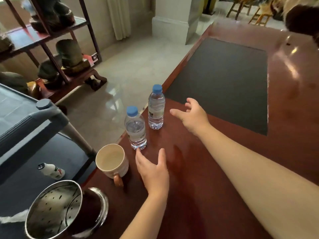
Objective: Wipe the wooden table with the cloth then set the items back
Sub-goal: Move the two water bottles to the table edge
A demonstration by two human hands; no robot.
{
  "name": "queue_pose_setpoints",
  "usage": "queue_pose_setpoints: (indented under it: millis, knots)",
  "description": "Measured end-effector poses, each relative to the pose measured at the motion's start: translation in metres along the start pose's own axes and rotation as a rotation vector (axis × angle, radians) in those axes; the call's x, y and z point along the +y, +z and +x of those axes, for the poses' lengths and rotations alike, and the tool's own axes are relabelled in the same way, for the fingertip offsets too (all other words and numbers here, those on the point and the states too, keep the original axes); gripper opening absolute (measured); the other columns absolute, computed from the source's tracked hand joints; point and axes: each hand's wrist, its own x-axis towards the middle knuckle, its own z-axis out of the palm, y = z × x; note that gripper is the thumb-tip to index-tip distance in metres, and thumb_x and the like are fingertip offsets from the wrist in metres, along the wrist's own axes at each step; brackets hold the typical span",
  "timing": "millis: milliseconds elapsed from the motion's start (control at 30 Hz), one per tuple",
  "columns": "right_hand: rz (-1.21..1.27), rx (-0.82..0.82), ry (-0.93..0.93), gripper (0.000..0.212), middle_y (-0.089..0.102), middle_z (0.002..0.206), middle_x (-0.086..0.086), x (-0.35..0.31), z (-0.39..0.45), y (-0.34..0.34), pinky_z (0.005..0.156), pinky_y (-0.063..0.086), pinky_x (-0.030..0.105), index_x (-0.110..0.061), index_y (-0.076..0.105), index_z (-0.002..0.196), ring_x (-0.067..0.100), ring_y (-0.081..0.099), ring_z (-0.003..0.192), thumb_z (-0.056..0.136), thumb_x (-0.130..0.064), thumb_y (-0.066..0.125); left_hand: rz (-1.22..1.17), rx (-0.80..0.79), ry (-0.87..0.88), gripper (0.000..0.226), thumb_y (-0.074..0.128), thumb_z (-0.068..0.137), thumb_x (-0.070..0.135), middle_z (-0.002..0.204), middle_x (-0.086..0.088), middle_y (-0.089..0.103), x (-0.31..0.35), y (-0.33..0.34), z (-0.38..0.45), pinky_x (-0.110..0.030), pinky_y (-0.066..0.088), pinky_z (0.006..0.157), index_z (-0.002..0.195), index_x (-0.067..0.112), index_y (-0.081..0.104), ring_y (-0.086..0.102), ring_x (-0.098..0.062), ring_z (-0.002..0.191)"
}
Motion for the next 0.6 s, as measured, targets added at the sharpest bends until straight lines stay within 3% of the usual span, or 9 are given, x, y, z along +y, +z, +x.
queue_pose_setpoints:
  millis: [100,200,300,367,467,600]
  knots:
    - [-0.095,0.044,-0.023,0.089,0.046,0.149,-0.001,0.014,-0.028,-0.04,0.105,0.041,0.039,-0.026,0.034,0.149,0.019,0.046,0.131,0.074,-0.058,0.071,0.119,-0.112,0.148,0.066,0.065,0.091,0.036,0.151,-0.01,0.042,-0.02,-0.008,-0.04,-0.031,0.023,0.115,0.146,0.008,0.04,0.032,-0.021,0.143]
    - [-0.187,0.117,-0.036,0.081,0.049,0.145,-0.002,0.036,-0.065,-0.087,0.1,0.039,0.033,-0.026,0.038,0.146,0.017,0.048,0.129,0.077,-0.056,0.068,0.419,-0.313,0.573,0.052,0.054,0.093,0.046,0.13,-0.015,0.063,-0.044,-0.026,-0.086,-0.036,0.03,0.109,0.119,0.004,0.067,0.051,-0.033,0.131]
    - [-0.257,0.197,-0.021,0.074,0.052,0.142,-0.003,0.06,-0.106,-0.13,0.099,0.039,0.033,-0.025,0.042,0.144,0.017,0.049,0.128,0.08,-0.052,0.067,0.604,-0.385,0.841,0.05,0.054,0.075,0.048,0.115,-0.012,0.072,-0.081,-0.039,-0.127,-0.037,0.024,0.108,0.108,0.015,0.071,0.05,-0.03,0.121]
    - [-0.271,0.244,-0.003,0.07,0.054,0.14,-0.003,0.077,-0.132,-0.156,0.102,0.041,0.036,-0.025,0.044,0.142,0.017,0.05,0.126,0.081,-0.05,0.067,0.624,-0.379,0.917,0.047,0.056,0.07,0.048,0.111,-0.011,0.074,-0.102,-0.045,-0.15,-0.042,0.029,0.106,0.109,0.022,0.058,0.053,-0.031,0.118]
    - [-0.293,0.316,0.017,0.065,0.056,0.137,-0.003,0.103,-0.169,-0.187,0.102,0.042,0.037,-0.025,0.047,0.14,0.016,0.051,0.125,0.082,-0.048,0.065,0.692,-0.406,0.948,0.049,0.057,0.066,0.049,0.109,-0.011,0.075,-0.126,-0.052,-0.182,-0.05,0.038,0.095,0.107,0.024,0.054,0.069,-0.038,0.106]
    - [-0.356,0.36,0.062,0.064,0.053,0.138,-0.002,0.137,-0.207,-0.215,0.101,0.038,0.038,-0.023,0.047,0.14,0.018,0.045,0.129,0.083,-0.049,0.061,0.782,-0.475,0.938,0.051,0.056,0.067,0.049,0.114,-0.015,0.073,-0.146,-0.058,-0.206,-0.047,0.031,0.105,0.11,0.02,0.062,0.053,-0.032,0.119]
